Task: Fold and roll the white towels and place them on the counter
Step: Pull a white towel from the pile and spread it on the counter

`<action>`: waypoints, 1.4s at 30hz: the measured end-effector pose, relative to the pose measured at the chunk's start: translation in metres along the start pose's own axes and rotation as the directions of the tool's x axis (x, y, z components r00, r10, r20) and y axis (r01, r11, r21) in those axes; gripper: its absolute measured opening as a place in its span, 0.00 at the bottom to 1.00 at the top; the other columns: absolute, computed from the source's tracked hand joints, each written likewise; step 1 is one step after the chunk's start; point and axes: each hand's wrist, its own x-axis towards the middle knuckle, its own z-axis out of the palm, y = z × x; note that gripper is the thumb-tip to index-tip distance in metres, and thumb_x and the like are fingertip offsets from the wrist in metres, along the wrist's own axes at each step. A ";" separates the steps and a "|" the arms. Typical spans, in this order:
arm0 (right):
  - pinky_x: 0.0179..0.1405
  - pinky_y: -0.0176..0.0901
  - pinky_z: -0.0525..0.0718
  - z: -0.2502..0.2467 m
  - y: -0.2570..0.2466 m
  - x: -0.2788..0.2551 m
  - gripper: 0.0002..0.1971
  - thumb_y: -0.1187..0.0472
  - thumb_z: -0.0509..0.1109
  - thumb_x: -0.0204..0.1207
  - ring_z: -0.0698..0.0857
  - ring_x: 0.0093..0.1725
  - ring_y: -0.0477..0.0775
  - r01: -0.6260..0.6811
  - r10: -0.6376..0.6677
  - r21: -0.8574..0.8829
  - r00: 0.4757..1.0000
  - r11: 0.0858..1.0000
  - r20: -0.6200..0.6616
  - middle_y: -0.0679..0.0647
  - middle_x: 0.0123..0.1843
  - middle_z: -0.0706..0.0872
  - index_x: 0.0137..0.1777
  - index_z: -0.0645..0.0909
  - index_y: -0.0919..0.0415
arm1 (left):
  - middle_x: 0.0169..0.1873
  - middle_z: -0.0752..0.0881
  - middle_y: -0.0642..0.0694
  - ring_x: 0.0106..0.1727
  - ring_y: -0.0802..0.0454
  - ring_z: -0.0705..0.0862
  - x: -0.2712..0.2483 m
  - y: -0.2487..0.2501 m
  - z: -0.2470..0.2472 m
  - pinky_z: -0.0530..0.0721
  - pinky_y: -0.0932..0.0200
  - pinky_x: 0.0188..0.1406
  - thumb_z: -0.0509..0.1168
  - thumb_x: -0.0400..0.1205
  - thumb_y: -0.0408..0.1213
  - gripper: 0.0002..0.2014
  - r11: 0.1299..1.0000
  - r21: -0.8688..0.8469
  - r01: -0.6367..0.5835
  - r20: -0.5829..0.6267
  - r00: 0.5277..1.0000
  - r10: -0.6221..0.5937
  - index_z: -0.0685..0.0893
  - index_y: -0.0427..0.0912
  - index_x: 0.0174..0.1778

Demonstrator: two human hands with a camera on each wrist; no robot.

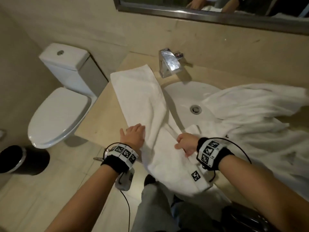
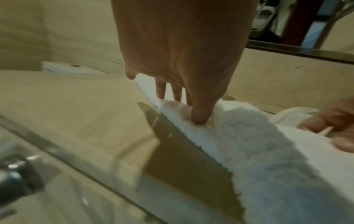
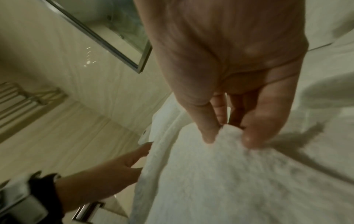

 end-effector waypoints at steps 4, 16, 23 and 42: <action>0.19 0.32 0.75 0.001 0.006 -0.007 0.08 0.64 0.67 0.76 0.80 0.31 0.54 0.037 -0.067 -0.213 0.988 0.976 -0.137 0.53 0.30 0.77 0.37 0.73 0.59 | 0.82 0.46 0.59 0.84 0.48 0.46 -0.005 -0.015 -0.006 0.42 0.29 0.76 0.60 0.82 0.45 0.34 0.996 0.091 0.017 0.116 0.993 -0.027 0.49 0.63 0.80; 0.42 0.54 0.86 -0.009 0.058 -0.032 0.03 0.67 0.66 0.78 0.83 0.46 0.62 -0.145 0.166 0.298 0.985 0.943 -0.046 0.62 0.43 0.81 0.48 0.75 0.66 | 0.82 0.53 0.50 0.83 0.42 0.52 0.000 -0.015 -0.005 0.48 0.30 0.77 0.57 0.84 0.37 0.28 0.996 0.024 0.083 0.077 0.993 -0.085 0.58 0.61 0.79; 0.35 0.39 0.74 0.018 0.062 -0.045 0.12 0.53 0.74 0.72 0.76 0.39 0.54 -0.064 0.058 -0.035 0.989 0.997 -0.139 0.55 0.38 0.75 0.40 0.75 0.59 | 0.54 0.81 0.33 0.52 0.39 0.82 -0.037 0.004 0.028 0.77 0.50 0.48 0.60 0.82 0.38 0.12 0.828 -0.541 0.147 0.033 0.988 -0.154 0.75 0.33 0.54; 0.56 0.48 0.83 0.023 0.108 -0.067 0.11 0.52 0.66 0.76 0.87 0.51 0.59 -0.073 -0.005 -0.312 0.971 0.947 -0.241 0.55 0.42 0.87 0.34 0.72 0.52 | 0.62 0.80 0.28 0.63 0.34 0.79 -0.058 0.015 0.049 0.75 0.47 0.61 0.55 0.85 0.35 0.17 0.605 -0.712 0.356 0.116 0.910 -0.399 0.75 0.26 0.63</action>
